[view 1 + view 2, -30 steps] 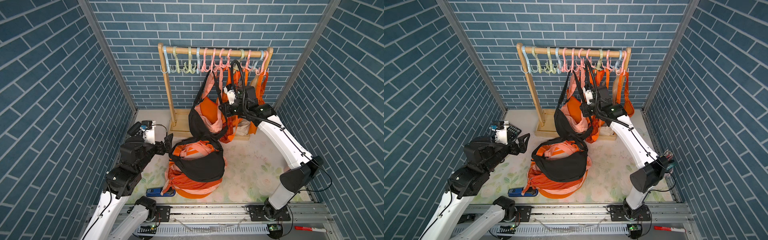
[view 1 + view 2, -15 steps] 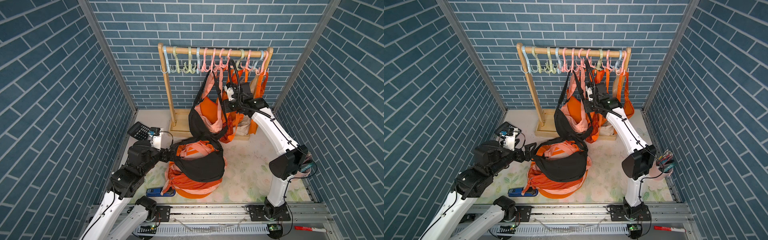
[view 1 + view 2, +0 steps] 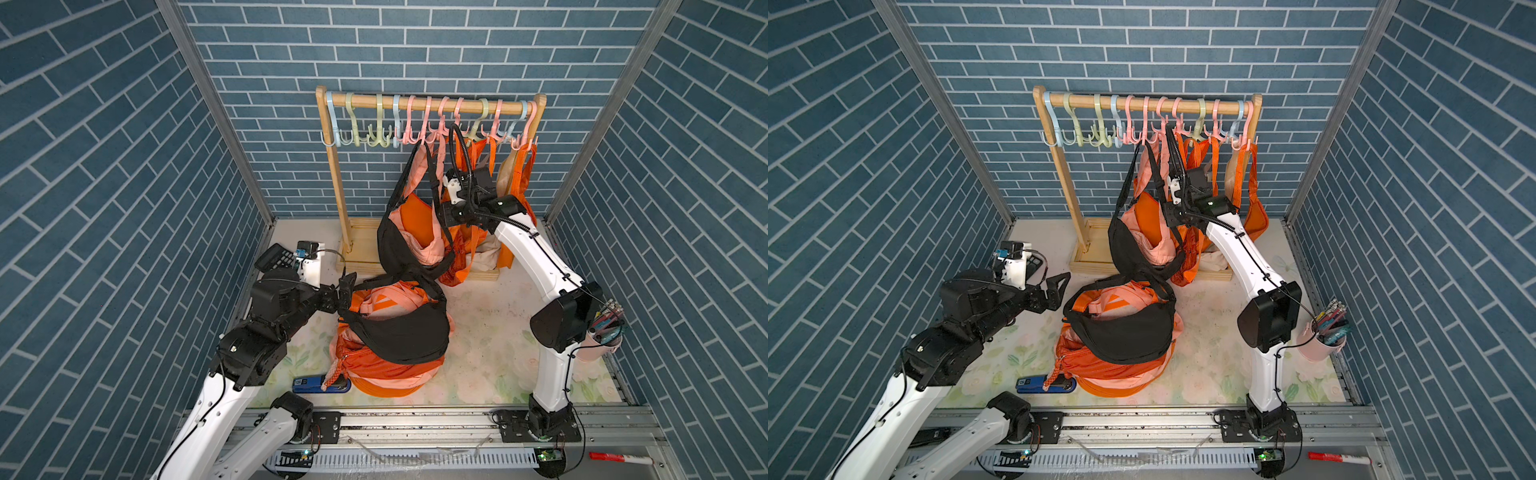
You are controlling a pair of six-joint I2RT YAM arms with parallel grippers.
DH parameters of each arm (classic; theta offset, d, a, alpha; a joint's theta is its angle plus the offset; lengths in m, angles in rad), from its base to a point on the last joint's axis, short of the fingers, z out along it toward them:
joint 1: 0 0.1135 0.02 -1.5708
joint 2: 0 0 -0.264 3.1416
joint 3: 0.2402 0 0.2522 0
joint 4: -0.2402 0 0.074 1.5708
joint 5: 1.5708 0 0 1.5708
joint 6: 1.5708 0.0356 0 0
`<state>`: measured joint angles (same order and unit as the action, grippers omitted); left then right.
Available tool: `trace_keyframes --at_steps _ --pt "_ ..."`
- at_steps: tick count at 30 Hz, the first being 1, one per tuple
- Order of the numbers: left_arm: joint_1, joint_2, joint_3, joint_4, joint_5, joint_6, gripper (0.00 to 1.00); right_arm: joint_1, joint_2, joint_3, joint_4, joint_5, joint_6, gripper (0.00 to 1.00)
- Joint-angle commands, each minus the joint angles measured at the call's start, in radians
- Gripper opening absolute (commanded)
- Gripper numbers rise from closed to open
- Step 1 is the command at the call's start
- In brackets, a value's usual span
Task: Take the bag off the hook
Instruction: Pick up the bag from the hook.
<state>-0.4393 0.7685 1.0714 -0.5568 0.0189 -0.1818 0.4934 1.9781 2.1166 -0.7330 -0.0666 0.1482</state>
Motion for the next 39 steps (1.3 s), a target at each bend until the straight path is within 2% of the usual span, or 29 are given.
trace_keyframes --at_steps 1,3,6,13,23,26,29,31,34,35,39 --pt "-0.004 0.044 0.049 0.051 -0.014 0.018 0.99 -0.003 -0.030 -0.033 0.013 -0.015 -0.025 0.32" --pt "-0.004 0.084 0.084 0.074 -0.012 0.020 0.99 -0.002 -0.028 -0.038 0.009 -0.015 -0.025 0.32" --pt "-0.003 0.146 0.135 0.101 -0.004 0.020 0.99 -0.003 -0.042 -0.062 0.010 -0.041 -0.025 0.39" --pt "-0.004 0.261 0.215 0.156 0.009 0.021 0.99 -0.003 -0.064 -0.120 0.046 -0.057 -0.018 0.46" --pt "-0.004 0.379 0.274 0.195 0.001 0.041 0.99 -0.001 -0.111 -0.222 0.100 -0.080 -0.003 0.59" --pt "0.003 0.420 0.293 0.218 0.012 0.039 0.99 0.000 -0.140 -0.264 0.128 -0.076 0.002 0.59" --pt "0.006 0.476 0.335 0.233 0.028 0.035 0.99 -0.001 -0.129 -0.246 0.113 -0.061 -0.007 0.45" --pt "0.006 0.516 0.365 0.244 0.027 0.041 0.99 -0.001 -0.110 -0.212 0.083 -0.056 -0.012 0.24" --pt "0.006 0.567 0.401 0.259 0.016 0.066 0.99 -0.001 -0.104 -0.196 0.070 -0.053 -0.013 0.04" --pt "0.007 0.579 0.405 0.269 0.017 0.075 0.99 -0.003 -0.105 -0.196 0.070 -0.052 -0.015 0.00" --pt "0.009 0.626 0.401 0.349 0.031 0.119 0.99 -0.001 -0.115 -0.193 0.065 -0.048 -0.015 0.00"
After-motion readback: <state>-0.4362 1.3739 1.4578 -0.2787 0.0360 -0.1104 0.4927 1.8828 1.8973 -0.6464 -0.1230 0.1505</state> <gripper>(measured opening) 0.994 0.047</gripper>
